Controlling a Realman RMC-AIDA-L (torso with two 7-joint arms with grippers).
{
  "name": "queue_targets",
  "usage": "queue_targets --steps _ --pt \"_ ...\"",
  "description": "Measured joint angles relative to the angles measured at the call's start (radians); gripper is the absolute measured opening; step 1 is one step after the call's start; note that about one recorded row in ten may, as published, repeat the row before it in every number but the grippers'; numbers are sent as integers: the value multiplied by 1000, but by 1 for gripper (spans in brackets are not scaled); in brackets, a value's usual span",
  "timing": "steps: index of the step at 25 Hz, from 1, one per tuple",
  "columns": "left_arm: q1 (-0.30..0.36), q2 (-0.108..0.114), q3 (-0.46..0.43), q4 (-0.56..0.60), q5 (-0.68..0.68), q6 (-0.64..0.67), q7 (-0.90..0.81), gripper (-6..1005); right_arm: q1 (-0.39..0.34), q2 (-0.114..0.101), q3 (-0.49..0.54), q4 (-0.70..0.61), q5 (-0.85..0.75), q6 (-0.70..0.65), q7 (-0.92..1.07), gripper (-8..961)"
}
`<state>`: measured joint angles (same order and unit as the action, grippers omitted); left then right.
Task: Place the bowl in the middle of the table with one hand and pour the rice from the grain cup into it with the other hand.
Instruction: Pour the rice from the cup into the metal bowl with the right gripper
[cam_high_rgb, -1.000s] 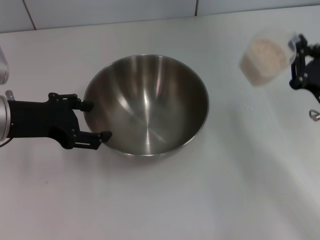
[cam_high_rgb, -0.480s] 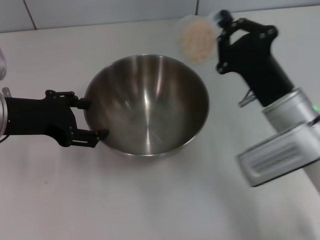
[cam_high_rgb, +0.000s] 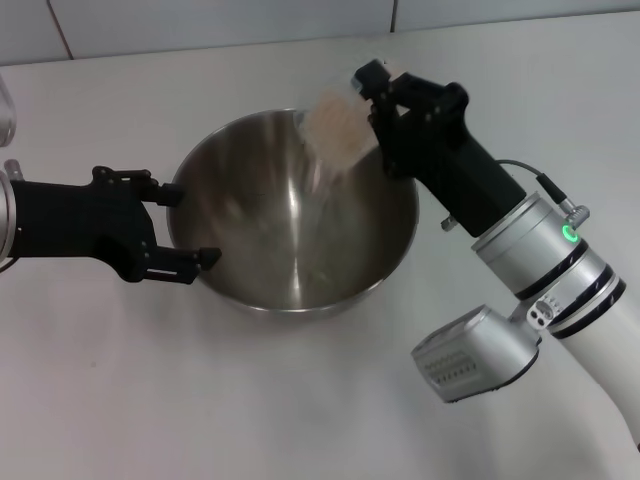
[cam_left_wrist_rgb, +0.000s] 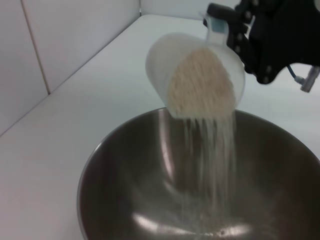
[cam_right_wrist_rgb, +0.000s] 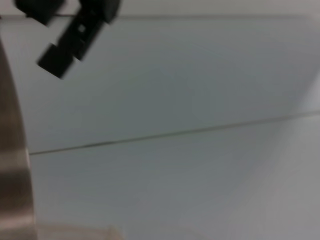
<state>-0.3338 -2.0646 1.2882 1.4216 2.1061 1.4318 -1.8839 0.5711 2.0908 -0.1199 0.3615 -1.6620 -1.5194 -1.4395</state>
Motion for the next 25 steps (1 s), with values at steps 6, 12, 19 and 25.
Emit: queue_targets --steps 6,12,19,25 --pt "-7 2 0 12 1 5 -11 851 -8 1 -2 1 -70 13 -141 35" --pt "-9 2 0 16 2 8 -21 850 -15 2 -7 16 -89 18 -356 39" --pt "-10 2 1 16 2 8 -23 850 -15 2 1 47 -91 57 -584 44" --pt "-17 1 2 16 1 8 -23 850 -7 2 8 59 -97 120 -870 49"
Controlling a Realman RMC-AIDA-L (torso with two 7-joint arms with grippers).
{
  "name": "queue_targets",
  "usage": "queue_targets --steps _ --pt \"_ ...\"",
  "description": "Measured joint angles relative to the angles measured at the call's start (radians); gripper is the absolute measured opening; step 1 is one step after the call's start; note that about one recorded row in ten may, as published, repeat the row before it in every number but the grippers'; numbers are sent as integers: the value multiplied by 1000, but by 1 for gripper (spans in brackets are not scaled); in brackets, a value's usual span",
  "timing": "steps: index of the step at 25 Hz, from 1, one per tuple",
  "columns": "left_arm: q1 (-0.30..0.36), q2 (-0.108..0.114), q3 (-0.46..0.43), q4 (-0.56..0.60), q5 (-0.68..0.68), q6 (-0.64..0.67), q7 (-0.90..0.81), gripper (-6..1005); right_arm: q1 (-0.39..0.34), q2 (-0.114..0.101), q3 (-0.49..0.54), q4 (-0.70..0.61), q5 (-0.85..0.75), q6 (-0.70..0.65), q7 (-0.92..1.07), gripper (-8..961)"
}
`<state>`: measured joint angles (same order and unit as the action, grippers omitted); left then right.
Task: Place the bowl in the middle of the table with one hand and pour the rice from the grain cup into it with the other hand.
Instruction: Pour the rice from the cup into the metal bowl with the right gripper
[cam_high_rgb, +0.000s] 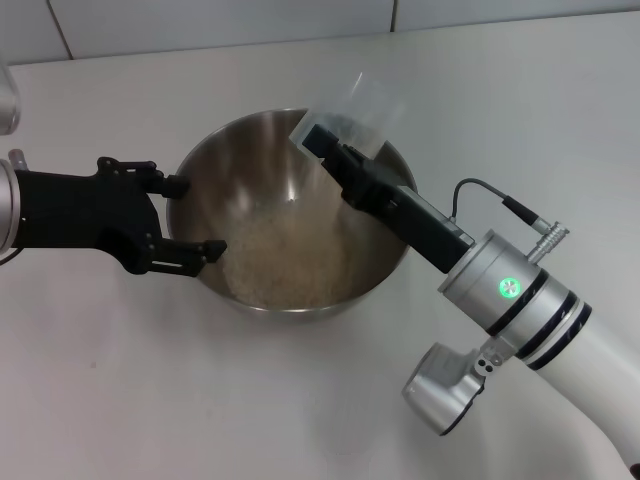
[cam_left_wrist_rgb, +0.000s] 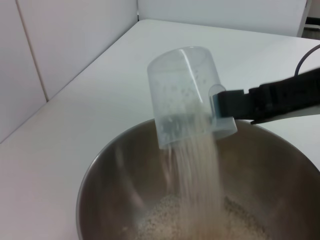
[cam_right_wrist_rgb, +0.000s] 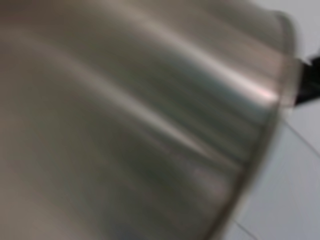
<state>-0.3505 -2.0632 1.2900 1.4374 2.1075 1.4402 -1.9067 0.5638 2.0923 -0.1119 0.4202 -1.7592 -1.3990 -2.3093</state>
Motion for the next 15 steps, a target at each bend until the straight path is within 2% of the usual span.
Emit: queue_targets --steps 5,11,15 --pt "-5 0 0 0 10 2 -1 851 9 0 6 1 -16 36 -159 52" --pt "-10 -2 0 1 23 5 -7 851 8 0 11 3 -18 50 -164 57" --pt "-15 -2 0 7 26 8 -14 851 -7 0 83 51 -11 50 -77 60"
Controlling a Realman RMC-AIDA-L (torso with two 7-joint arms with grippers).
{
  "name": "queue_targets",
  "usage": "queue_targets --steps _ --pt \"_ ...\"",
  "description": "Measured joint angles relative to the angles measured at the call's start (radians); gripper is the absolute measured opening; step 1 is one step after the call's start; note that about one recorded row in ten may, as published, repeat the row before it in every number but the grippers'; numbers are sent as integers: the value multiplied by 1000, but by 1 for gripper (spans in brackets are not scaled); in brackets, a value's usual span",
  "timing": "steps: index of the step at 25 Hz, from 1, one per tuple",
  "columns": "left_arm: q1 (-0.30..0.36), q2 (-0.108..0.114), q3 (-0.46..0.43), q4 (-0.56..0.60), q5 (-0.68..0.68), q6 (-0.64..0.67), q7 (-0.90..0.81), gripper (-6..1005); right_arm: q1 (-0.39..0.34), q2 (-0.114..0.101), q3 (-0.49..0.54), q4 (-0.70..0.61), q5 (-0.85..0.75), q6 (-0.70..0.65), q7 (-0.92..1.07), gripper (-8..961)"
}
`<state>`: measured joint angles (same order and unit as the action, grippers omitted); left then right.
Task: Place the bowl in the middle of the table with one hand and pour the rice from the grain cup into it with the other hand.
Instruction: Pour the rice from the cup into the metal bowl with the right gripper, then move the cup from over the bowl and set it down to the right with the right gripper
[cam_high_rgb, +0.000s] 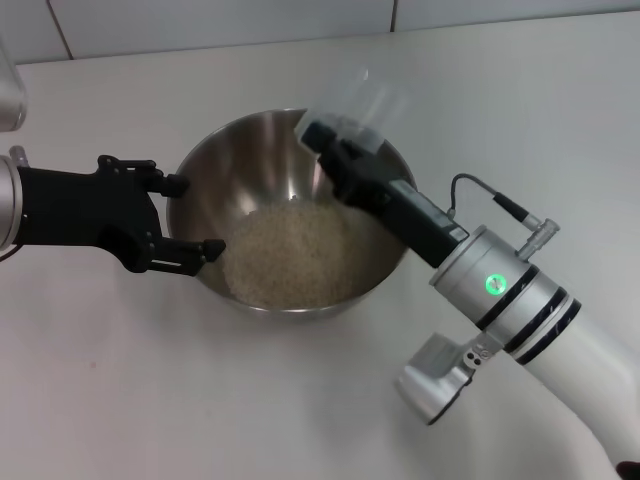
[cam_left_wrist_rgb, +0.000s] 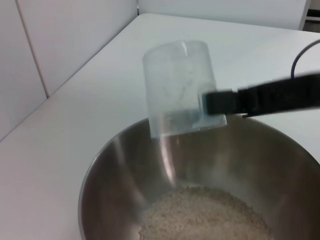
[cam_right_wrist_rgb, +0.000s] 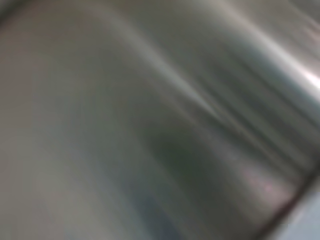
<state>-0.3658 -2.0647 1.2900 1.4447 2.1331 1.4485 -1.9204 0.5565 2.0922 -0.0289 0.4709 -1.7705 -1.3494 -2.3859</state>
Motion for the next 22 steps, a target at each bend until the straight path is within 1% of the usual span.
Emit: queue_targets --steps 1,2,3,5,6,7,8,9,10,11,12,13,15,16,17,18,20,21,22 --pt "0 0 0 1 0 0 0 851 -6 0 24 21 0 -2 54 60" --pt "0 0 0 1 0 0 0 851 -6 0 24 21 0 -2 54 61" --pt "0 0 0 1 0 0 0 851 -13 0 50 44 -1 -4 126 62" --pt "2 0 0 3 1 0 0 851 -27 0 79 83 -4 -12 317 63" --pt "3 0 0 3 1 0 0 850 -39 0 89 109 -5 -25 493 64" --pt "3 0 0 3 1 0 0 850 -39 0 89 109 -5 -25 493 65" --pt "3 0 0 3 1 0 0 850 -59 0 113 138 -2 -38 651 66" --pt "3 0 0 3 1 0 0 850 -59 0 113 138 -2 -38 651 66" --pt "4 0 0 4 1 0 0 850 -74 0 134 161 0 -46 729 67" --pt "4 0 -2 5 1 0 0 850 -103 -1 177 199 -3 -64 906 68" --pt "4 0 -2 5 1 0 0 850 -103 -1 177 199 -3 -64 906 68" --pt "4 0 -2 6 1 0 0 850 -111 -2 189 206 -7 -77 996 69" --pt "4 0 -2 6 1 0 0 850 -123 -6 200 201 -12 -117 1217 71" --pt "3 0 0 6 0 0 0 850 -133 -7 214 175 -11 -156 1427 71" --pt "3 0 0 6 0 0 0 850 -133 -7 214 175 -11 -156 1427 72" --pt "4 0 0 9 0 0 0 850 -139 -6 226 165 -10 -166 1495 73" --pt "5 0 0 12 0 0 0 851 -166 -5 285 140 -6 -182 1662 74" --pt "6 0 0 16 1 0 0 851 -192 -5 350 109 -5 -182 1807 75" --pt "6 0 0 16 1 0 0 851 -192 -5 350 109 -5 -182 1807 76"
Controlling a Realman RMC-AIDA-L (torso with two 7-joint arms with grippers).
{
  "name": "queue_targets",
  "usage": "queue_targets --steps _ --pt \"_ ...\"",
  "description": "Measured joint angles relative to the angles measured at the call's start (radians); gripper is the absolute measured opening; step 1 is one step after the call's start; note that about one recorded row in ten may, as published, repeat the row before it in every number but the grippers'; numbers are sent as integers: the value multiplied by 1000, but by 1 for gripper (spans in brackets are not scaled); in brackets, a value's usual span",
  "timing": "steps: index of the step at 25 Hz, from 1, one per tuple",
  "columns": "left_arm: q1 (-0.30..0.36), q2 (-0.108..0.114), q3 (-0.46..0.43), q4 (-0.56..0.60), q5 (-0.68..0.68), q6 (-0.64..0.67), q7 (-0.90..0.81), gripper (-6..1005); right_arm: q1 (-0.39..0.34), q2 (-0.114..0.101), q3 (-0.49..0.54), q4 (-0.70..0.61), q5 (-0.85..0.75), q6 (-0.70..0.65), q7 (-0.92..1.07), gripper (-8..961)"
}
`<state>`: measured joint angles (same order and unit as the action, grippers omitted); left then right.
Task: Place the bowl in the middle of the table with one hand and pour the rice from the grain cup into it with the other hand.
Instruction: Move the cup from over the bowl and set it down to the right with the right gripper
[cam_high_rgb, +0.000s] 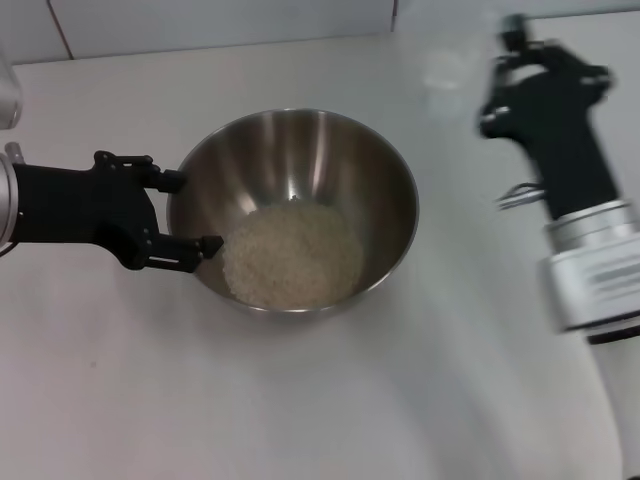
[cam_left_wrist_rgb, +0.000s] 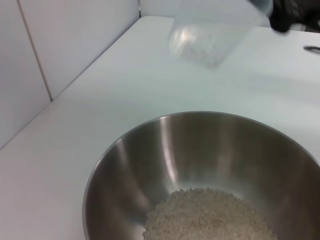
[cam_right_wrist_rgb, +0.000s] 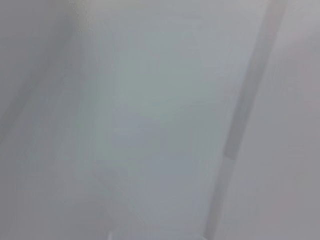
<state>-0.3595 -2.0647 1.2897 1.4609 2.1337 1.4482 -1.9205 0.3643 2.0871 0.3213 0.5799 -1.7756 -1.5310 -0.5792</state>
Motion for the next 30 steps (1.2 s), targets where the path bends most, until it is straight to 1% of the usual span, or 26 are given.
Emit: queue_targets --steps 1,2,3,4,5,7,9,10,12,13,14,15,19,23,26,30 --pt "4 -1 -1 10 0 0 0 851 -13 -1 43 -36 1 4 96 76" --pt "5 -1 0 11 0 0 0 851 -22 0 86 -117 2 24 269 77" --pt "5 -1 0 11 0 0 0 851 -22 0 86 -117 2 24 269 78" --pt "5 -1 0 11 0 0 0 851 -19 1 99 -204 5 64 426 79" --pt "5 -1 0 11 0 0 0 851 -19 1 99 -204 5 64 426 79" --pt "6 -2 0 12 0 0 0 851 -7 0 98 -264 6 122 537 81" --pt "4 -2 0 8 0 0 0 850 23 -2 86 -324 2 224 622 82" --pt "3 -2 0 7 0 0 0 850 23 -2 86 -324 2 224 622 83" --pt "1 -2 1 5 0 0 0 850 54 -2 66 -348 0 313 642 84" --pt "1 -2 1 5 0 0 0 850 54 -2 66 -348 0 313 642 85" --pt "0 -2 2 5 0 0 0 851 76 -2 44 -351 -2 365 643 86" --pt "0 -2 3 4 0 0 0 851 76 -2 44 -351 -2 365 643 87" --pt "-1 -2 7 3 0 0 0 851 128 -3 -10 -362 -5 469 646 89" --pt "-2 -2 7 3 0 0 0 850 146 -3 -28 -364 -12 505 646 92" --pt "-3 -2 7 2 0 0 0 851 163 -2 -33 -364 -26 561 641 95" --pt "-4 -1 6 2 0 0 0 851 164 -1 -34 -363 -50 580 641 97"
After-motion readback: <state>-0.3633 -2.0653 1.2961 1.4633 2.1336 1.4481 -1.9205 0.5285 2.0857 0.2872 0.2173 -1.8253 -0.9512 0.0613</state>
